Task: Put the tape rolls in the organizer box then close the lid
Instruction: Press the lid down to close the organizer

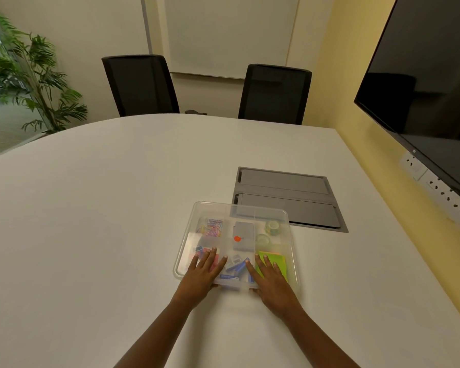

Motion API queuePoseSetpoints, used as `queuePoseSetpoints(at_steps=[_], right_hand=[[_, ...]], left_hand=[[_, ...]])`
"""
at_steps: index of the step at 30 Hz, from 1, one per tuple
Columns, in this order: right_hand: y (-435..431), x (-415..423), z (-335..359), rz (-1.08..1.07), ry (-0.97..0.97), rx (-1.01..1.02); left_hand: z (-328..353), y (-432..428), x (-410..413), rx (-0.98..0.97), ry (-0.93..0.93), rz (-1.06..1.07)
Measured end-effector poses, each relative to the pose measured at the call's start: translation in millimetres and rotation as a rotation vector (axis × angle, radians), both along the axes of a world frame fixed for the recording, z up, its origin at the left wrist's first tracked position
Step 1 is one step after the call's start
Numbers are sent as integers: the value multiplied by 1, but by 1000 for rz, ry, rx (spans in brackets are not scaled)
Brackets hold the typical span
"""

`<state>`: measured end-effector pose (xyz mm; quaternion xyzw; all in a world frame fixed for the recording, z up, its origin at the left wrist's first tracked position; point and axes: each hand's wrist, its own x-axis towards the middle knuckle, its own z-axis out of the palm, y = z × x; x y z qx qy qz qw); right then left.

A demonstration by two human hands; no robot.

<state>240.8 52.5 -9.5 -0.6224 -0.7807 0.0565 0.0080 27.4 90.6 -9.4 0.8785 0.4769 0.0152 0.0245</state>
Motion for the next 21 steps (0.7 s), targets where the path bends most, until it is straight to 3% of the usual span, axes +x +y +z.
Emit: queuePoseSetpoints(at_steps=[5,7,10,16,21], right_hand=[[-3,-1,4,-30,32,-5],[-5,1,12,-27,61,0],[-1,2,16,-17,170,-161],[22,-7,13,-216,139,-64],[25,-21,21,-307,145,-14]], left_hand=[[-4,-5,-1,65,-61,-35],[-5,-5,-4,-29,-57,14],[0,-1,-1,-201,-128,29],[17,10,25,-161,-158,304],[17,14,40,-154,-79,387]])
